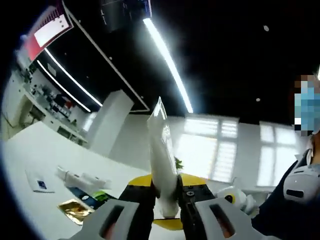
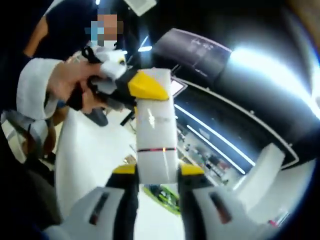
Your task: Arrange the skincare products in the storage area until every visible bottle or jar stands upright without overlapping.
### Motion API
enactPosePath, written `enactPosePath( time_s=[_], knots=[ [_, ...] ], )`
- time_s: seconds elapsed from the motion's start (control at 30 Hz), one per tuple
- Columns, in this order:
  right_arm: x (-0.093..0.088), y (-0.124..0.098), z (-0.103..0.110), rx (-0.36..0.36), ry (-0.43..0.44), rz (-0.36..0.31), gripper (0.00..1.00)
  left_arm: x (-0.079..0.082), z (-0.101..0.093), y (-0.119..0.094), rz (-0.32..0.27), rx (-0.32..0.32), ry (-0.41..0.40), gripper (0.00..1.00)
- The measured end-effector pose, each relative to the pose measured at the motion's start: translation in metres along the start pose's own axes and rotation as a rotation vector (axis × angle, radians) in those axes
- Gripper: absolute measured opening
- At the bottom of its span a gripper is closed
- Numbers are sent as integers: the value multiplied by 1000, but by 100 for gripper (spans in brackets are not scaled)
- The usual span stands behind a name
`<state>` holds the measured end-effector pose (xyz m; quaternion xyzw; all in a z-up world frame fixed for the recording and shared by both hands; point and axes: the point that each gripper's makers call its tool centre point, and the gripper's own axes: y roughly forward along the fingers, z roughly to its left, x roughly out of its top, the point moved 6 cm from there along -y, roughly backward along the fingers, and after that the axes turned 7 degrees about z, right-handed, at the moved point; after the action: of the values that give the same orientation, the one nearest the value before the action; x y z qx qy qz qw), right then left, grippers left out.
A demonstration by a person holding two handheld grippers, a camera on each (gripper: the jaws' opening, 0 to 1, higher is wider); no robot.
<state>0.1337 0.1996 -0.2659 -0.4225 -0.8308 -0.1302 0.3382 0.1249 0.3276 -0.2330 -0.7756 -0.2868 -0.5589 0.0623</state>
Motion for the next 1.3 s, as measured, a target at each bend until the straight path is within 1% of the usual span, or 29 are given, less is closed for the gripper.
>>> enactPosePath(
  time_s=[0.1,0.17,0.23,0.3,0.47,0.57,0.63,0.77,0.87,0.9,0.97,1.07,1.1,1.13,1.17,1.2,1.27,1.3],
  knots=[
    [-7,0,-5,-11,-13,21,28,-2,-6,9,-9,19,78,15],
    [-11,-2,-10,-16,-6,29,28,-3,-9,15,-6,35,80,15],
    [-13,-2,-14,-15,-2,26,28,-2,-11,18,-23,44,114,14],
    [-14,-4,-19,-24,1,21,28,-2,-13,22,-31,48,111,14],
    [-20,-6,-27,2,24,27,29,-3,-11,30,-45,64,103,14],
    [-22,-6,-28,37,56,16,29,-1,-11,33,-25,78,114,14],
    [-24,-7,-30,52,78,12,29,0,-12,38,-7,100,137,14],
    [-28,-11,-34,106,129,28,33,2,-13,48,37,103,163,14],
    [-30,-17,-39,133,187,15,36,3,-13,59,66,103,175,15],
    [-30,-19,-39,143,221,2,37,3,-12,62,74,99,166,15],
    [-32,-24,-41,163,281,-12,40,3,-12,69,96,67,147,15],
    [-40,-34,-45,190,344,-14,44,3,-11,79,131,52,141,15],
    [-42,-37,-44,197,356,-11,45,3,-11,82,147,53,150,15],
    [-46,-42,-45,208,386,8,47,3,-11,86,161,56,176,15],
    [-47,-46,-46,211,416,13,50,3,-11,91,174,57,196,15],
    [-47,-51,-49,207,437,1,53,1,-12,96,200,47,203,15],
    [-50,-60,-53,208,445,7,58,0,-12,106,226,7,190,15],
    [-53,-65,-55,206,450,18,59,-1,-11,111,232,-12,185,15]
  ],
)
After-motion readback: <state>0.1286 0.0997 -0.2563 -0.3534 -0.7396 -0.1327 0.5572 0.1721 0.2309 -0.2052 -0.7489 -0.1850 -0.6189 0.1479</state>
